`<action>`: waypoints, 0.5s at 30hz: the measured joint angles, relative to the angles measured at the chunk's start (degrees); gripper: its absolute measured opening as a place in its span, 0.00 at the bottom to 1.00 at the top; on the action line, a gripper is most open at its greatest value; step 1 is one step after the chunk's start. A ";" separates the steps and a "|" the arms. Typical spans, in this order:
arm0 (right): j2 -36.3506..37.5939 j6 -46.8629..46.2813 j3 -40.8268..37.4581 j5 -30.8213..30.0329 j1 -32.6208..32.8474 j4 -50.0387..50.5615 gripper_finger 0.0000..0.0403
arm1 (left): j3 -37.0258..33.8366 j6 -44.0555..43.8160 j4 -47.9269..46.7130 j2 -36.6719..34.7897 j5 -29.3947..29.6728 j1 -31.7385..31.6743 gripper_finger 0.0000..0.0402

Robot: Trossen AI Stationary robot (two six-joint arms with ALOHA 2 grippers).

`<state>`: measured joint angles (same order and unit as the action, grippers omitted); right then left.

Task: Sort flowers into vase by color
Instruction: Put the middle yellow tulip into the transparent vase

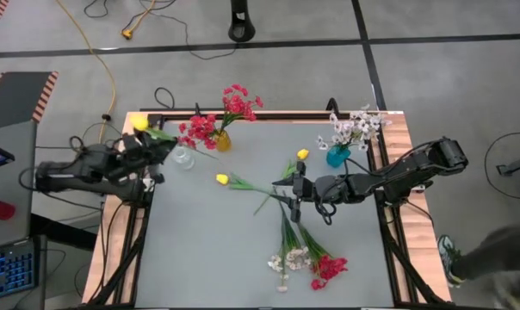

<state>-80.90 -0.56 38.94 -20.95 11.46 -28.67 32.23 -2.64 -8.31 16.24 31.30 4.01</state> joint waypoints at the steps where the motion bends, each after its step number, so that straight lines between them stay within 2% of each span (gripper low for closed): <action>1: 0.00 0.02 0.00 0.00 0.00 -0.02 0.52 | -0.02 -0.04 -1.72 -1.22 1.08 0.00 0.03; 6: 0.00 0.02 0.00 -0.01 0.00 -0.02 0.51 | 2.21 -1.17 -11.96 -4.56 5.84 0.00 0.02; 9: 0.00 0.07 0.00 -0.02 0.00 0.00 0.52 | 5.63 -4.15 -20.14 -4.44 8.91 0.00 0.01; 15: 0.00 0.17 0.00 -0.04 0.00 0.02 0.51 | 10.04 -6.31 -28.36 -2.88 13.88 0.00 0.00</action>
<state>-80.90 -0.38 38.94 -20.99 11.46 -28.64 42.26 -8.95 -36.68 13.36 45.18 4.01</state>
